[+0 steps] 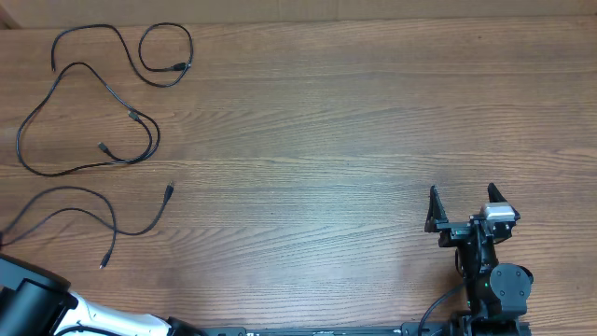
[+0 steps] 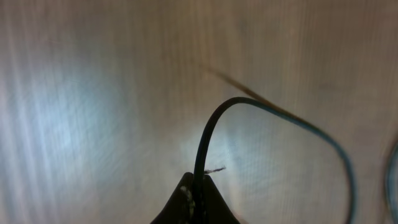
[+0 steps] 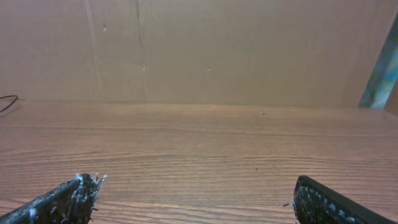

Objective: Untangle cables

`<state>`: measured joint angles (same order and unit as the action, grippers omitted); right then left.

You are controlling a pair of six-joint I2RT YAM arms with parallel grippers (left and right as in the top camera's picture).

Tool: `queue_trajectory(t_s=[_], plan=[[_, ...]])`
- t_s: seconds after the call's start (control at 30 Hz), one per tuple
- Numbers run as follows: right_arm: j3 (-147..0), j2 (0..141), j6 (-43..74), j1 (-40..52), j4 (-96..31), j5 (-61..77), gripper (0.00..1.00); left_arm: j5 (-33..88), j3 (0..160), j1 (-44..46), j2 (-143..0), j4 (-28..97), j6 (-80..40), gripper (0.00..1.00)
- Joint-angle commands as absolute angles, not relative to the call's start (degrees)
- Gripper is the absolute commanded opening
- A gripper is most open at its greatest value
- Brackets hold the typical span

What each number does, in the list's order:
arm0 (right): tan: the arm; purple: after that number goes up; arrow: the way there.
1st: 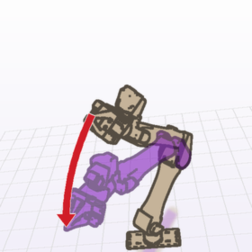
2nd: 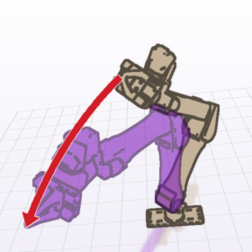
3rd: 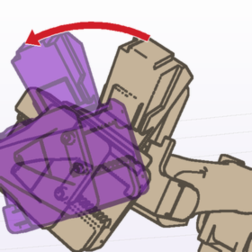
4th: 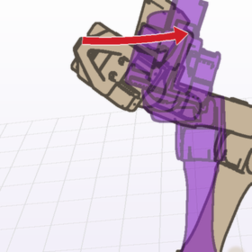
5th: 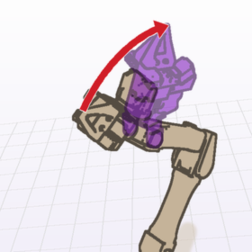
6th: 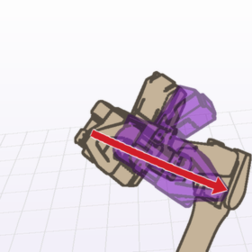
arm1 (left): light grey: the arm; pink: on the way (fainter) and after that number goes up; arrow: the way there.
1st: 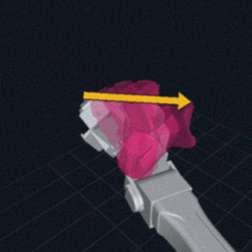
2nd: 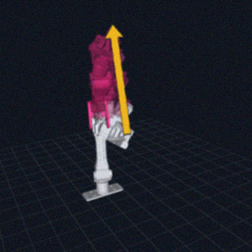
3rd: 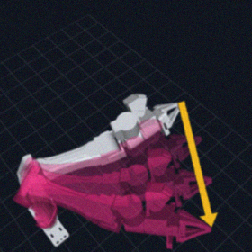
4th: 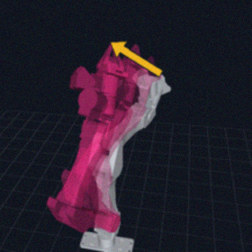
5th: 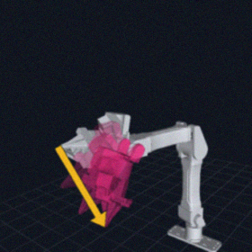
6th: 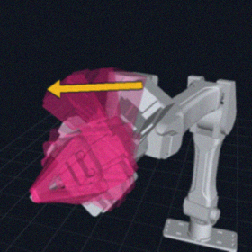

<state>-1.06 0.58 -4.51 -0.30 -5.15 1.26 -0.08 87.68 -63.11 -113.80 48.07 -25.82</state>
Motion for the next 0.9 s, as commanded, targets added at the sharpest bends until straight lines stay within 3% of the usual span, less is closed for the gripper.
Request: queue_trajectory(t_s=[0.0, 0.37, 0.57, 0.77, 0.87], plan=[[-0.47, 0.16, -4.34, -0.01, -4.84, 1.15, 1.0, 4.51, 87.55, -62.67, -113.71, 45.25, -21.15, 0.04], [-0.47, 0.16, -4.34, -0.01, -4.82, 1.15, 1.0, 4.03, 87.55, -59.11, -113.71, 34.76, -14.15, 0.04], [-0.47, 0.16, -4.34, -0.01, -4.82, 1.15, 1.0, -10.83, 87.59, -58.92, -113.71, 35.18, -14.15, 0.08], [-0.47, 0.16, -4.34, -0.01, -4.82, 1.15, 1.0, -13.67, 87.59, -60.16, -113.71, 36.14, -14.81, 0.54], [-0.47, 0.16, -4.34, -0.01, -4.84, 1.15, 1.0, -10.13, 87.59, -60.31, -113.71, 36.18, -14.79, 0.58]])
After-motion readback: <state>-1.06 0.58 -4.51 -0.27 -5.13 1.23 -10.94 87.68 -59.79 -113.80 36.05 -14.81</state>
